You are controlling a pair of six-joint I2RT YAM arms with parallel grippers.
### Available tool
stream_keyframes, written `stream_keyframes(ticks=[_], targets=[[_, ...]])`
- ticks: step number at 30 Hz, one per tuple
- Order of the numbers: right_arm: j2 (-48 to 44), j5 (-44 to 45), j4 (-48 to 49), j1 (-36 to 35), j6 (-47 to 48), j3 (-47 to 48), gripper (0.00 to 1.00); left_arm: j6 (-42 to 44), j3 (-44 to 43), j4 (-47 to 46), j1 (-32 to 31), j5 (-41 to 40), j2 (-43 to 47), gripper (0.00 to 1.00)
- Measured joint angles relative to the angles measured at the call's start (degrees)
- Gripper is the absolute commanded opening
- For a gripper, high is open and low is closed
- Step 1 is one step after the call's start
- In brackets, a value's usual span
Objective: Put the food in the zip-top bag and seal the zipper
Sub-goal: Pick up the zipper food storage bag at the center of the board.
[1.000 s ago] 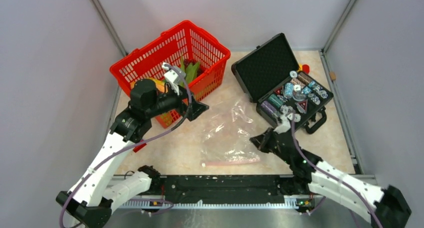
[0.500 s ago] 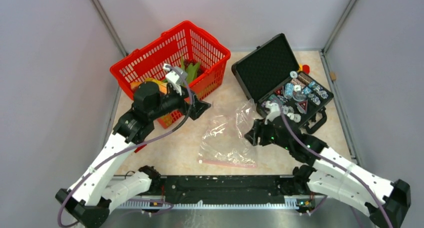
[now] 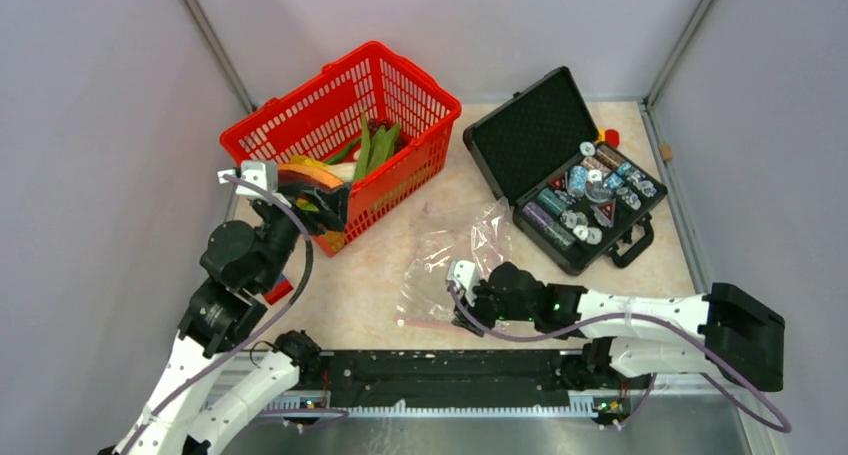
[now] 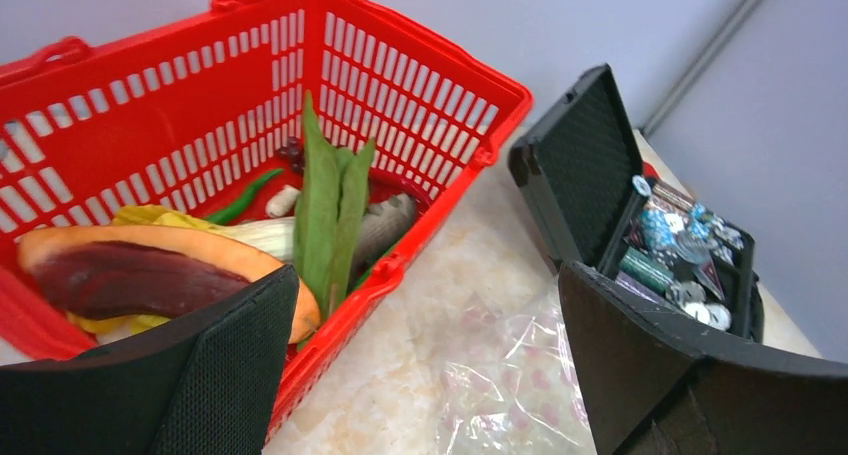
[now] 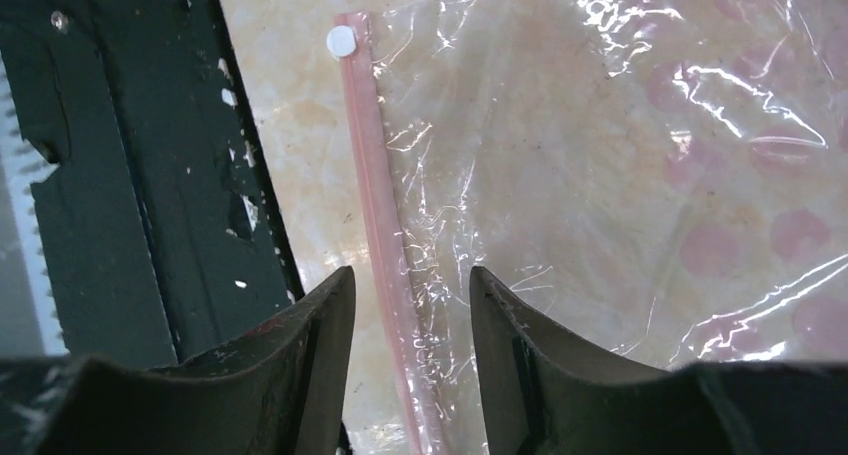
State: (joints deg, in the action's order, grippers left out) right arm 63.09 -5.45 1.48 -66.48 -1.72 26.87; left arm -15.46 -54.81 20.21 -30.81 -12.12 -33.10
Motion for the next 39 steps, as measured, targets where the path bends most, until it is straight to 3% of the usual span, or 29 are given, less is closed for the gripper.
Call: stream_keyframes(ticks=[10, 16, 33, 39], targets=[[2.5, -6.3, 17.1, -0.5, 15.8, -5.1, 0.39, -1.2, 1.5, 1.3, 0.0, -7.3, 1.4, 0.99], [8.2, -8.4, 19.0, -2.2, 21.1, -5.0, 0.38, -1.3, 1.6, 1.9, 0.0, -8.8, 1.4, 0.99], [17.4, -8.8, 26.2, -3.7, 24.3, -5.1, 0.31, -1.3, 1.7, 3.4, 0.0, -11.2, 2.0, 0.99], [19.6, -6.7, 29.1, -3.9, 24.2, -5.9, 0.22, -1.4, 1.9, 3.6, 0.0, -11.6, 2.0, 0.99]])
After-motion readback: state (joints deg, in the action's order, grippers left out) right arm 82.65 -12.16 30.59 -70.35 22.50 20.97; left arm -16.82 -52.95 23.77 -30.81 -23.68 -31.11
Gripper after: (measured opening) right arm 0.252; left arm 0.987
